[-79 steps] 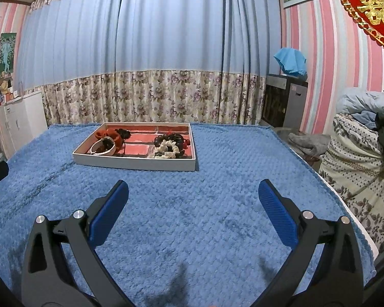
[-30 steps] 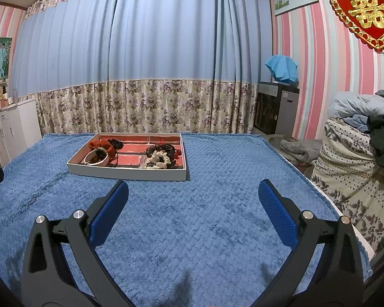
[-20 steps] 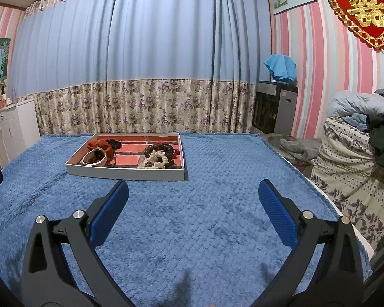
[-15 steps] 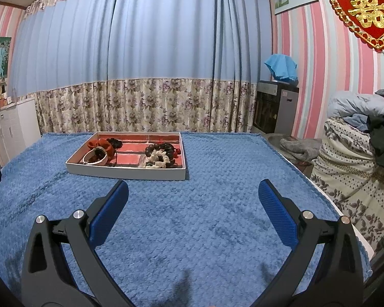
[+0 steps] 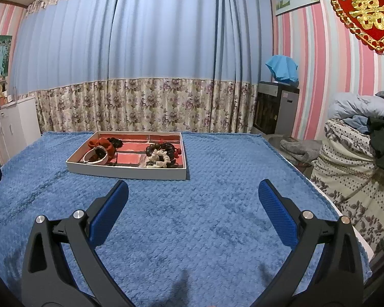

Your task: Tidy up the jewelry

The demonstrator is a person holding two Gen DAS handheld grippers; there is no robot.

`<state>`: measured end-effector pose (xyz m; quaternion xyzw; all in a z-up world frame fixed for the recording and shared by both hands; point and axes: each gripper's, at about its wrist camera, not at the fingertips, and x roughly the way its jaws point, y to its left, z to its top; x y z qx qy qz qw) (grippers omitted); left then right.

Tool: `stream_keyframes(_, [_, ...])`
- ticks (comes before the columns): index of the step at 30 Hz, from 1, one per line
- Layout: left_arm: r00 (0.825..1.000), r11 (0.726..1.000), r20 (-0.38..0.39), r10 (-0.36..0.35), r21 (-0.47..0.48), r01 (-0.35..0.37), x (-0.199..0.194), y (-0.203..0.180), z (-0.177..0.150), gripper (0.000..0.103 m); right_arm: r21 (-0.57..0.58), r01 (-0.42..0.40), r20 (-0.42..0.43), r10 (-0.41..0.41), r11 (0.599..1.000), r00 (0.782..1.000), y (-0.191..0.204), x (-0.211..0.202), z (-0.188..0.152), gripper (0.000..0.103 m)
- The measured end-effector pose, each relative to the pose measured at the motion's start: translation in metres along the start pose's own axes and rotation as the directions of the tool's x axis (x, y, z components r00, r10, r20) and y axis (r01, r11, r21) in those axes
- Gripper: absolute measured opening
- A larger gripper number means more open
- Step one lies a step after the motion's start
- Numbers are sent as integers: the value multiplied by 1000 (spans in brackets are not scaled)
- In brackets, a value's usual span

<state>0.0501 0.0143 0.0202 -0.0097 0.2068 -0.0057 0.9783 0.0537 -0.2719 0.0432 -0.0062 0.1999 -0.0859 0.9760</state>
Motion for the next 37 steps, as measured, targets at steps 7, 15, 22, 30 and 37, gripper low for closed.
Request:
stream_keyframes(7, [1000, 1000, -1, 0, 6, 0, -3, 1, 0, 98, -2, -4, 5, 4, 1000, 1000, -1, -2, 1, 99])
stream_keyframes(15, [1000, 1000, -3, 0, 4, 0, -3, 1, 1, 98, -2, -5, -1, 5, 1000, 1000, -1, -1, 0, 99])
stream_keyframes(22, [1000, 1000, -1, 0, 5, 0, -2, 0, 1, 98, 1, -4, -7, 4, 1000, 1000, 0, 2, 0, 99])
stream_keyframes(30, [1000, 1000, 6, 12, 18, -12, -4, 0, 4, 98, 1, -4, -5, 4, 1000, 1000, 0, 2, 0, 99])
stream_keyframes(37, [1000, 999, 13, 25, 20, -25, -6, 3, 4, 98, 2, -2, -2, 2, 1000, 1000, 0, 1, 2, 99])
